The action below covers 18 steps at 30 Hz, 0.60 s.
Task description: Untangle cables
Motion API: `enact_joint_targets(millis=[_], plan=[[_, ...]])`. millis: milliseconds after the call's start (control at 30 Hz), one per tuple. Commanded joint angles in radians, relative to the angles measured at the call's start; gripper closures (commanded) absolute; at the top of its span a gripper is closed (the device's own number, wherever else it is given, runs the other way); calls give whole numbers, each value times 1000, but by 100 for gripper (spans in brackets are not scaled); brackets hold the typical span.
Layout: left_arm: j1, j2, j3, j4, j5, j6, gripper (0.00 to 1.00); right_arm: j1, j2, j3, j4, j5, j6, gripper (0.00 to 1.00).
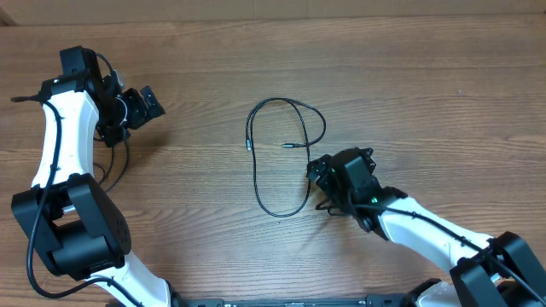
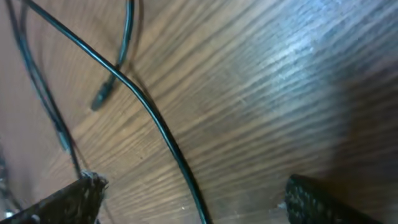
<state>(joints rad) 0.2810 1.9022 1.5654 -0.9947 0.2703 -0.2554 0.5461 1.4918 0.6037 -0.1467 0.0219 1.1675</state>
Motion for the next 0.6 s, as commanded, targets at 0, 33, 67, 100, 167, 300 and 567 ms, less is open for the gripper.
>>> enact_joint_targets(millis=[0, 33, 67, 100, 167, 300, 567], plan=[[-12, 10, -2, 4, 11, -6, 1, 9, 34, 160, -185, 24, -121, 9], [-13, 10, -2, 4, 11, -6, 0, 9, 40, 209, -245, 43, -135, 8], [-13, 10, -2, 4, 11, -6, 0, 9, 52, 269, -324, 68, -153, 8], [-13, 10, -2, 4, 11, -6, 0, 9, 64, 314, -392, 89, -156, 8], [-12, 10, -2, 4, 11, -6, 0, 9, 95, 394, -528, 143, -156, 8], [-12, 10, -2, 4, 11, -6, 0, 9, 177, 444, -626, 203, -189, 8], [-13, 10, -2, 4, 11, -6, 1, -19, 301, 492, -612, 132, -227, 0]])
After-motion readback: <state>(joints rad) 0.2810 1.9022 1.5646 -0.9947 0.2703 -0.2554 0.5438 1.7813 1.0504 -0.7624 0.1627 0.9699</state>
